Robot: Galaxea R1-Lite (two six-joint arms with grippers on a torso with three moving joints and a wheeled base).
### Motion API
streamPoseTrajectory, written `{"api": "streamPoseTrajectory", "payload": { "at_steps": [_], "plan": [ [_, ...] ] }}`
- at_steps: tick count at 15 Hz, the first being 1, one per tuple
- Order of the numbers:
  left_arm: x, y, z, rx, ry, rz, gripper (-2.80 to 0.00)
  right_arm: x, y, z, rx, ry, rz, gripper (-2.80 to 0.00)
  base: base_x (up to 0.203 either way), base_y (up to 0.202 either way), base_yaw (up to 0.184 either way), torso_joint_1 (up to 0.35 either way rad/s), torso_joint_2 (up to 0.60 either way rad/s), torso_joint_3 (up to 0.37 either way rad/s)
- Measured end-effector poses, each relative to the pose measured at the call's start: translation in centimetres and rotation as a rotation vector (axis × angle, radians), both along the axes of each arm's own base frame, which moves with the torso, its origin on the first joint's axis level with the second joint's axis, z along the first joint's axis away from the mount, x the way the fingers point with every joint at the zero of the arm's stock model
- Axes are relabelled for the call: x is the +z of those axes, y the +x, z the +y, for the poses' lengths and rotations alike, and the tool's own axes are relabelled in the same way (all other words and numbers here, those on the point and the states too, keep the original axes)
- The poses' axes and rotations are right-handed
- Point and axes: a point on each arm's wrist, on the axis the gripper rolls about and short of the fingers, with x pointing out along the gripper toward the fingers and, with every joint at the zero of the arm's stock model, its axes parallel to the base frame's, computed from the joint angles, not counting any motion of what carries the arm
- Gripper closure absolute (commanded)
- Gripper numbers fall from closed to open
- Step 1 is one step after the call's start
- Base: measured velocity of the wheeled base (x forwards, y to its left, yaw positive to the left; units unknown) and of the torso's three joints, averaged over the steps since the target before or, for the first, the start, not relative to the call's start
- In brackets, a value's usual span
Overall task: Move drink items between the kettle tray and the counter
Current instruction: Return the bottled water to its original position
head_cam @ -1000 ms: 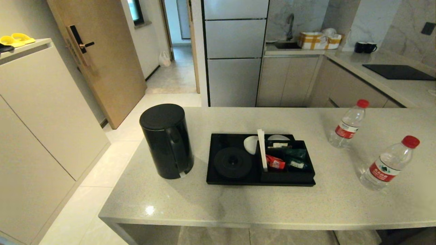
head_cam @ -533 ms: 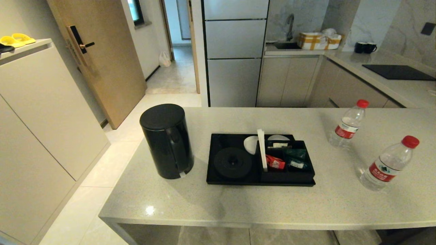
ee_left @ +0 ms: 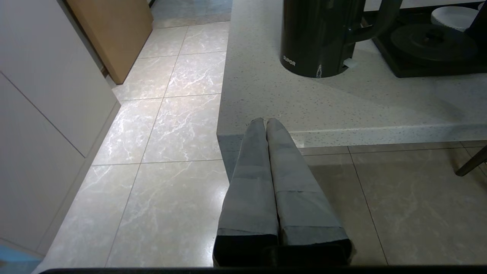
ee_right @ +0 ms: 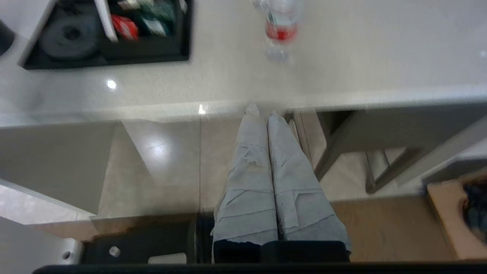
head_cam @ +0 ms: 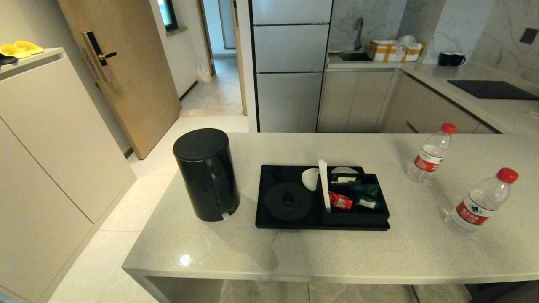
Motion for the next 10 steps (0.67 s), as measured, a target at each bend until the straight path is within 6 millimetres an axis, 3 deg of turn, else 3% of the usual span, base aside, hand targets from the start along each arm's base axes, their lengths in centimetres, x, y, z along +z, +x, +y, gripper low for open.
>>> {"api": "streamPoseTrajectory", "payload": {
  "at_steps": [4,6,8,10],
  "plan": [
    [0.0,0.0,0.0,0.000,0.000,0.000,0.00,-3.5,2.2,0.2,-0.019,0.105,-0.049,0.00,0.000,0.000,0.000,0.000,0.00,0.000],
    [0.0,0.0,0.0,0.000,-0.001,0.000,0.00,-5.5,4.9,0.2,-0.004,0.057,-0.067,0.00,0.000,0.000,0.000,0.000,0.00,0.000],
    [0.0,0.0,0.0,0.000,0.000,0.000,0.00,-8.8,8.1,0.3,0.031,-0.024,-0.077,0.00,0.000,0.000,0.000,0.000,0.00,0.000],
    [0.0,0.0,0.0,0.000,-0.001,0.000,0.00,-10.4,9.8,0.4,0.083,-0.086,-0.178,0.00,0.000,0.000,0.000,0.000,0.00,0.000]
  ]
}}
